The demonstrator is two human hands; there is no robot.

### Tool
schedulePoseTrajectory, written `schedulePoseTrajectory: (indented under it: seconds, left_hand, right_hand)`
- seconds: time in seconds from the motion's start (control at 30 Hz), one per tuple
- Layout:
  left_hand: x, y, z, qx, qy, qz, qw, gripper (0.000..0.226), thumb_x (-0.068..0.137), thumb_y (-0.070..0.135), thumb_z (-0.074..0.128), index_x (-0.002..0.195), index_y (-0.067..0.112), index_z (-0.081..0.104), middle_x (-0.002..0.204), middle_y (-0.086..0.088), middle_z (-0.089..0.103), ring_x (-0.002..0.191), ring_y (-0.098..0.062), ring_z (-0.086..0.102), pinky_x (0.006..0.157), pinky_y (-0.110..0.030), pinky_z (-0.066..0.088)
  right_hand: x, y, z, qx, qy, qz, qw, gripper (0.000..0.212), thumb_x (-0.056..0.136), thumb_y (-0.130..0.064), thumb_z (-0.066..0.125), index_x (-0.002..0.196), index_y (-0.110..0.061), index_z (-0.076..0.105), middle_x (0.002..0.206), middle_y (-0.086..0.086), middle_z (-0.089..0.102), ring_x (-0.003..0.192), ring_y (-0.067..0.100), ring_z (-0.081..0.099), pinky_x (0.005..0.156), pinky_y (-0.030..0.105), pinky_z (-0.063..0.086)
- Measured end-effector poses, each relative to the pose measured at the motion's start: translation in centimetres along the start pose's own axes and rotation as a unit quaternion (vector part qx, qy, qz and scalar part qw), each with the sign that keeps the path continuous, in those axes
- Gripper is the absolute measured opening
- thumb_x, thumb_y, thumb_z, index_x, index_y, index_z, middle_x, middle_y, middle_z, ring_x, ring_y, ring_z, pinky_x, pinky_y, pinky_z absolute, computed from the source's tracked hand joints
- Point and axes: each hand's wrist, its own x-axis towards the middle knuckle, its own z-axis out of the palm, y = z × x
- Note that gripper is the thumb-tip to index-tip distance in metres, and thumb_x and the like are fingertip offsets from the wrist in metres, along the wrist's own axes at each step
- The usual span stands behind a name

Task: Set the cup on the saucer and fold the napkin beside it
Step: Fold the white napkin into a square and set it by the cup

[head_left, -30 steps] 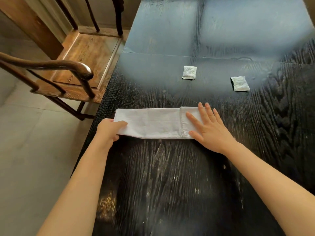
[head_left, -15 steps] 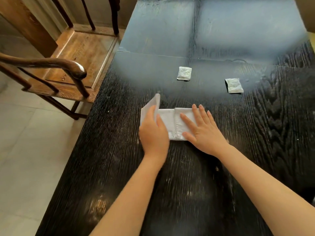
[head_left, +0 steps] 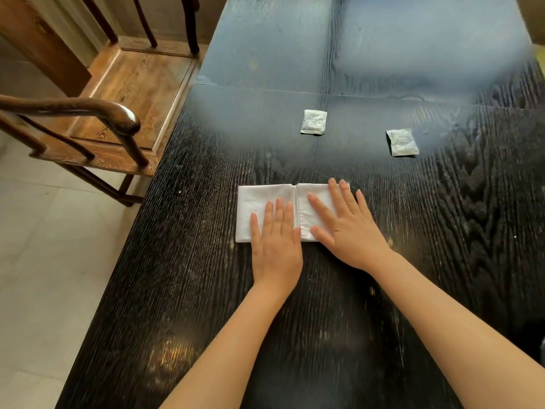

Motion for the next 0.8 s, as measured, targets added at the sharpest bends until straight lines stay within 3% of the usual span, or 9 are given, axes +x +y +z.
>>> schedulePoseTrajectory:
  seconds: [0.1, 0.33, 0.4, 0.5, 0.57, 0.67, 0.73, 0.8]
  left_hand:
    - [0.0, -1.4, -0.6, -0.024, -0.023, 0.037, 0.999, 0.051, 0.099, 0.029, 0.019, 0.148, 0.015, 0.008, 0.158, -0.002, 0.007, 0.143, -0.014, -0.009, 0.113, -0.037, -0.018]
    - [-0.9, -0.3, -1.5, -0.066, -0.004, -0.007, 0.998, 0.053, 0.099, 0.033, 0.022, 0.146, 0.009, 0.021, 0.156, -0.01, 0.017, 0.145, -0.021, 0.002, 0.114, -0.039, -0.015]
    - [-1.2, 0.4, -1.2, -0.062, 0.005, -0.039, 0.997, 0.057, 0.097, 0.037, 0.018, 0.146, 0.008, 0.021, 0.156, -0.01, 0.016, 0.146, -0.02, 0.003, 0.114, -0.039, -0.016]
    - [-2.1, 0.6, -0.3, -0.019, -0.005, -0.051, 0.999, 0.055, 0.097, 0.031, 0.015, 0.147, 0.01, 0.01, 0.158, -0.009, 0.006, 0.145, -0.02, -0.006, 0.114, -0.041, -0.016]
    - [-2.4, 0.6, -0.2, 0.014, -0.004, -0.047, 0.999, 0.054, 0.095, 0.027, 0.014, 0.146, 0.007, 0.014, 0.156, -0.011, 0.011, 0.144, -0.023, 0.0, 0.115, -0.045, -0.007]
    - [-2.3, 0.6, -0.1, 0.05, 0.0, -0.043, 0.998, 0.055, 0.094, 0.025, 0.013, 0.144, 0.005, 0.021, 0.154, -0.013, 0.021, 0.143, -0.025, 0.013, 0.114, -0.05, 0.006]
    - [-2.4, 0.4, 0.0, 0.058, -0.018, -0.038, 0.997, 0.055, 0.094, 0.025, 0.008, 0.146, 0.006, 0.011, 0.156, -0.013, 0.011, 0.144, -0.025, 0.004, 0.115, -0.048, 0.0]
    - [-2.3, 0.4, 0.0, 0.047, -0.05, -0.036, 0.997, 0.054, 0.096, 0.026, 0.005, 0.145, 0.007, -0.005, 0.157, -0.011, -0.005, 0.144, -0.023, -0.01, 0.114, -0.045, -0.012]
  right_hand:
    - [-1.2, -1.4, 0.8, 0.023, 0.005, 0.029, 0.999, 0.064, 0.093, -0.055, 0.022, 0.144, -0.035, -0.012, 0.157, 0.01, -0.019, 0.142, 0.023, -0.023, 0.114, 0.041, -0.016]
    - [-3.2, -5.2, 1.5, 0.073, 0.02, 0.102, 0.992, 0.063, 0.094, -0.052, 0.021, 0.144, -0.032, -0.012, 0.156, 0.011, -0.02, 0.143, 0.025, -0.022, 0.113, 0.041, -0.017]
    - [-3.9, -6.0, 1.5, 0.08, 0.019, 0.11, 0.991, 0.062, 0.095, -0.05, 0.02, 0.147, -0.031, -0.006, 0.157, 0.011, -0.017, 0.144, 0.025, -0.019, 0.114, 0.042, -0.013]
    - [-4.0, -5.1, 0.3, 0.125, 0.078, 0.105, 0.983, 0.052, 0.097, -0.036, 0.03, 0.147, -0.022, 0.021, 0.158, 0.01, 0.009, 0.146, 0.024, 0.006, 0.117, 0.044, 0.0]
    - [-2.9, -3.8, -0.9, 0.149, 0.12, 0.061, 0.98, 0.049, 0.098, -0.026, 0.033, 0.146, -0.019, 0.026, 0.157, 0.008, 0.016, 0.145, 0.023, 0.012, 0.117, 0.041, 0.001]
    - [0.0, -2.6, -2.1, 0.094, 0.067, -0.094, 0.989, 0.051, 0.099, -0.023, 0.033, 0.148, -0.023, 0.017, 0.157, -0.004, 0.004, 0.146, 0.018, -0.003, 0.116, 0.034, -0.007]
    - [1.5, -2.3, -1.9, 0.034, 0.009, -0.169, 0.985, 0.051, 0.1, -0.025, 0.027, 0.148, -0.026, 0.011, 0.155, -0.01, -0.004, 0.144, 0.012, -0.01, 0.117, 0.033, -0.01]
    - [2.1, -1.8, -1.2, -0.013, -0.013, -0.18, 0.983, 0.05, 0.1, -0.033, 0.019, 0.148, -0.029, 0.004, 0.153, -0.014, -0.009, 0.144, 0.01, -0.011, 0.118, 0.034, -0.011]
